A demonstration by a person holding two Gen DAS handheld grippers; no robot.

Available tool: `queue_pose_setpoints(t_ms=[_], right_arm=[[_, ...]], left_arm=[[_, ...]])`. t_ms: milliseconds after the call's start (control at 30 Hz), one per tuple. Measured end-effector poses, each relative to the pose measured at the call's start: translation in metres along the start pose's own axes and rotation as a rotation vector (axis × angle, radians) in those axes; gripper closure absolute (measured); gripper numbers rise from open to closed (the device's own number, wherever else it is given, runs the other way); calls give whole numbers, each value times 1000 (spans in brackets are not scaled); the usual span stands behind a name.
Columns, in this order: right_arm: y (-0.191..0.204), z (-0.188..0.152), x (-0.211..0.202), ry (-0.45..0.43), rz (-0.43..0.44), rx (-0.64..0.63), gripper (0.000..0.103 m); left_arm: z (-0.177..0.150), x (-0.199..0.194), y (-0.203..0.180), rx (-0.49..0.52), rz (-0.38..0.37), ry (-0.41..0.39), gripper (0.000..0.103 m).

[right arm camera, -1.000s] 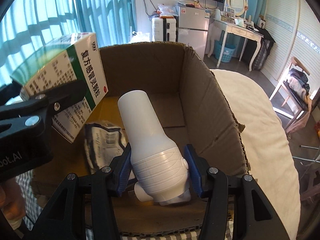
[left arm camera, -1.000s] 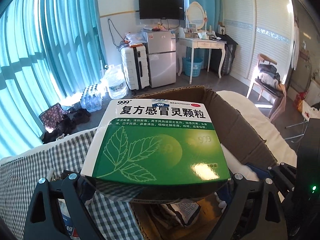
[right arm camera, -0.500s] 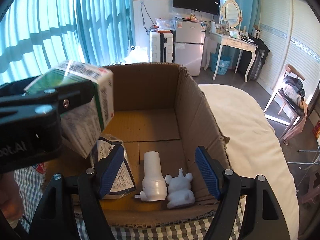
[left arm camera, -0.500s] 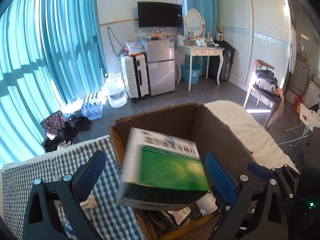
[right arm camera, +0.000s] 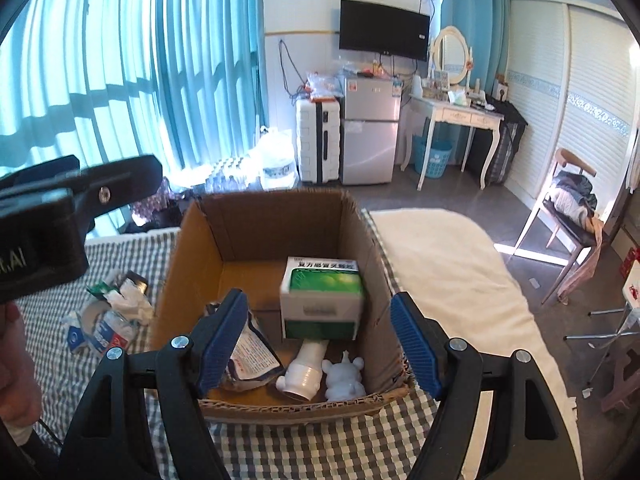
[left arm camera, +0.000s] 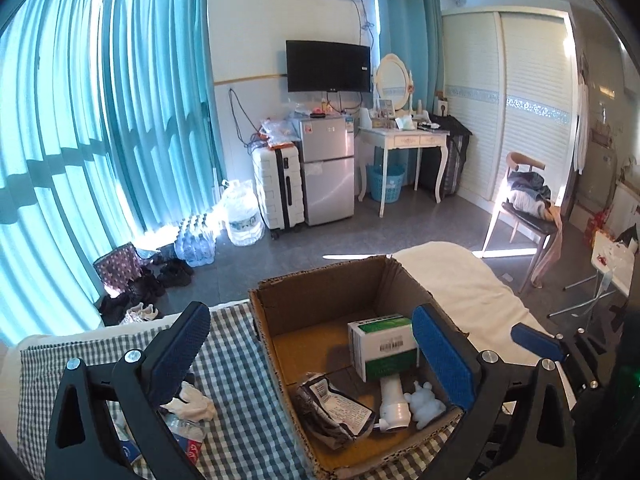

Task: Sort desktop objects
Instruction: 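Move both tools back over the items on the bed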

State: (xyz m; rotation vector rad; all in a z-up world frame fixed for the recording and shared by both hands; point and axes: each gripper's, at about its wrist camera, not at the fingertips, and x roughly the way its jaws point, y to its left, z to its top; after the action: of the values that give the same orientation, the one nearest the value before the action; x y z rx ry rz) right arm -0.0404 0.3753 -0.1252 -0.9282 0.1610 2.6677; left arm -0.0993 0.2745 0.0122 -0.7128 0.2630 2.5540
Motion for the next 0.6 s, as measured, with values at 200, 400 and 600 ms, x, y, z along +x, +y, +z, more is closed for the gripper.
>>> queue_pose_setpoints(t_ms=[200,400,600], right_arm=[[13,9,-36,-63,17,-9,23],[36,15,-66,-114,58,-34,19],[65,21,-85,-144,83,-56,11]], left_arm=[[3,-34,24,-33,30,-27,0],[1,-66,53,-81,64,-54,0],[-2,-94,88,-119,128,-72,0]])
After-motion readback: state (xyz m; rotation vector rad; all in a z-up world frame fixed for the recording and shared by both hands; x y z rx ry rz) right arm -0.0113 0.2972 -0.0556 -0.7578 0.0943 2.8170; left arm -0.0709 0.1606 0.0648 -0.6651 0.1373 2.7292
